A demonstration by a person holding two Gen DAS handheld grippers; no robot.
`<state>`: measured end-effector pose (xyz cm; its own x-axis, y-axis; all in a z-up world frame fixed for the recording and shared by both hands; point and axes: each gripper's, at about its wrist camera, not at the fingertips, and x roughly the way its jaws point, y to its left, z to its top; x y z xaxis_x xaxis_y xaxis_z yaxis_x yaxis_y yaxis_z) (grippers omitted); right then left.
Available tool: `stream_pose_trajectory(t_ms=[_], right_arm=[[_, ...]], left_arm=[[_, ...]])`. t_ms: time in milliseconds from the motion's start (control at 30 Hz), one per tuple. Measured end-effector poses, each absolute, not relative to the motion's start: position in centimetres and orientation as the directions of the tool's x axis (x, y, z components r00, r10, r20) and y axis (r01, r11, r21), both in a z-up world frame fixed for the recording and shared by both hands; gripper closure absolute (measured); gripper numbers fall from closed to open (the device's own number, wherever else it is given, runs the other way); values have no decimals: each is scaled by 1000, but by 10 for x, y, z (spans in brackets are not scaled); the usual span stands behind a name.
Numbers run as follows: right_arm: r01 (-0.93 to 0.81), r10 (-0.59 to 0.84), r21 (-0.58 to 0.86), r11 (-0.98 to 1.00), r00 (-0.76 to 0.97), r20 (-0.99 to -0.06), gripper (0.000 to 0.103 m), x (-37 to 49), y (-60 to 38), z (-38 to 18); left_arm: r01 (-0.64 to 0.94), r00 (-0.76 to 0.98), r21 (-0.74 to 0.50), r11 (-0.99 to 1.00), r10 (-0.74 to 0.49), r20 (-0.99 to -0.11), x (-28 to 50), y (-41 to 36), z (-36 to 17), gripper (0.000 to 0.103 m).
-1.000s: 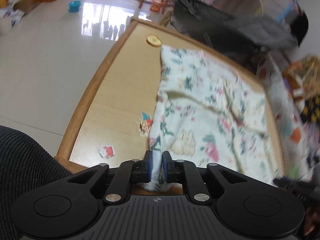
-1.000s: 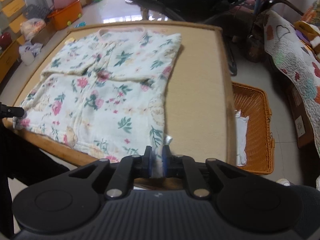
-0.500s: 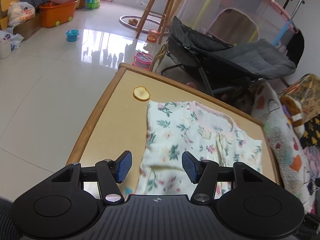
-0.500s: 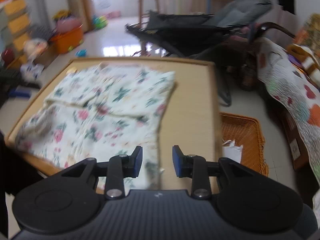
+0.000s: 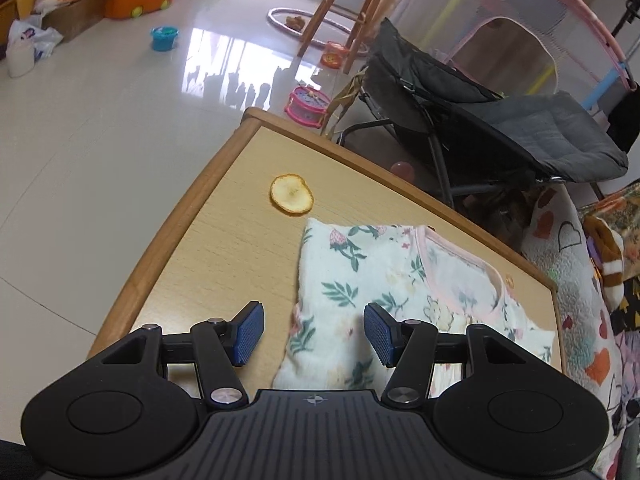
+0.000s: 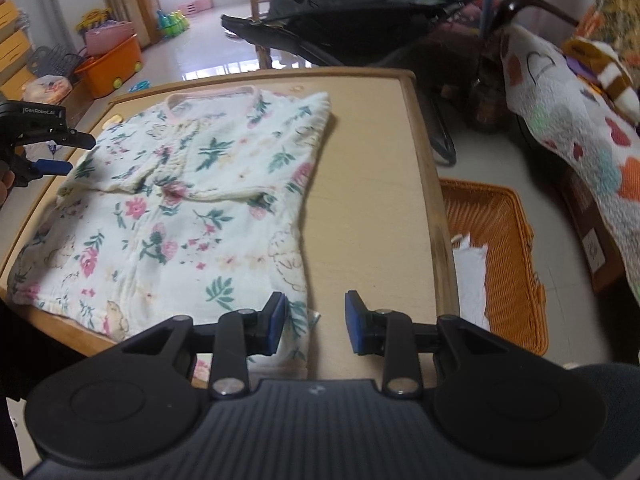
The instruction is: Fold clothes
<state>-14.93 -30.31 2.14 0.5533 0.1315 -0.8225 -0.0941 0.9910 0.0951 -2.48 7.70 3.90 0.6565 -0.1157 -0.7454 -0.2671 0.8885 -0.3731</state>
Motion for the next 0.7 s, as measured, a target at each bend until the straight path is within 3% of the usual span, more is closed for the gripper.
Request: stream_pose_trajectory(t_ms=[300, 433, 700], right_arm=[[-105, 132, 88, 991, 556, -821, 64, -148, -299, 19], [-107, 131, 85, 991, 560, -818, 61, -147, -298, 19], [-115, 123, 70, 991, 564, -817, 57, -147, -295, 18]], left_arm=[[-268, 670, -377, 887, -109, -734, -5, 75, 26, 51], [-254, 668, -361, 897, -107, -737, 1, 72, 23, 80], [-252, 667, -359, 899, -108, -737, 1, 73, 24, 93]])
